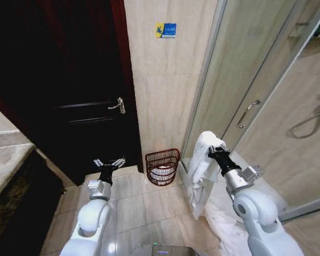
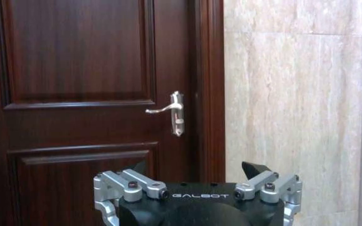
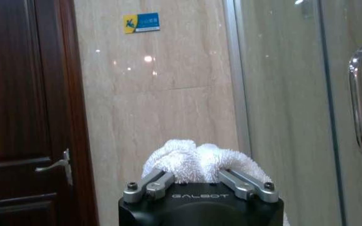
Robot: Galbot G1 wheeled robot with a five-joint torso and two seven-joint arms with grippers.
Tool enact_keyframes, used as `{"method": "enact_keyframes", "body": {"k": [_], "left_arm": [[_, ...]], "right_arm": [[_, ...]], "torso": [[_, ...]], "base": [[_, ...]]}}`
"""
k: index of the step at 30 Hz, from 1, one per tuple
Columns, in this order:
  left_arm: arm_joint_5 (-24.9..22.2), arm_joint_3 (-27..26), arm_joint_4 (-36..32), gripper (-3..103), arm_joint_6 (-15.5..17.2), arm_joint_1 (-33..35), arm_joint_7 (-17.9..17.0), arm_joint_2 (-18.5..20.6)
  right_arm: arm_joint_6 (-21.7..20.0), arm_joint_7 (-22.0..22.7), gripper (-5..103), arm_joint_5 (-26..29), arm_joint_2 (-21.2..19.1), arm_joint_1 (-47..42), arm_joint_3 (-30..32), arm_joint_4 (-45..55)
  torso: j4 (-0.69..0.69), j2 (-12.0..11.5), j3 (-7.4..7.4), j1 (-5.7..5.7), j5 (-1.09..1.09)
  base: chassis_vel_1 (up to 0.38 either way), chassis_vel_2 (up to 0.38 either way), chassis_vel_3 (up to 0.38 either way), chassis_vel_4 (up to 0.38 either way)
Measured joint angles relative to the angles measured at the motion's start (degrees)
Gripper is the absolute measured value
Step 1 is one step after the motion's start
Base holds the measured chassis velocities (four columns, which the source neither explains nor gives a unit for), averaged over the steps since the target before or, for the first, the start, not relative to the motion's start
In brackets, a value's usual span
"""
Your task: Discard the used towel into the hamper.
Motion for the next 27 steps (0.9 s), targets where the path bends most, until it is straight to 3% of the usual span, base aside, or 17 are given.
{"method": "enact_keyframes", "body": {"k": [9,27], "left_arm": [[0.22,-0.31,0.33,100,0.35,-0.56,0.13,0.20],[0.51,0.35,1.45,100,-1.94,-0.55,-0.26,1.44]], "right_arm": [[0.04,0.04,8,0.18,-0.19,0.53,-0.13,-0.79],[0.02,-0.27,8,0.12,-0.23,0.30,-0.15,-1.16]], "torso": [[0.00,0.01,-0.01,-0.05,0.00],[0.00,0.01,-0.01,-0.02,0.00]], "base": [[0.007,0.024,0.031,0.010],[0.047,0.046,0.042,0.045]]}}
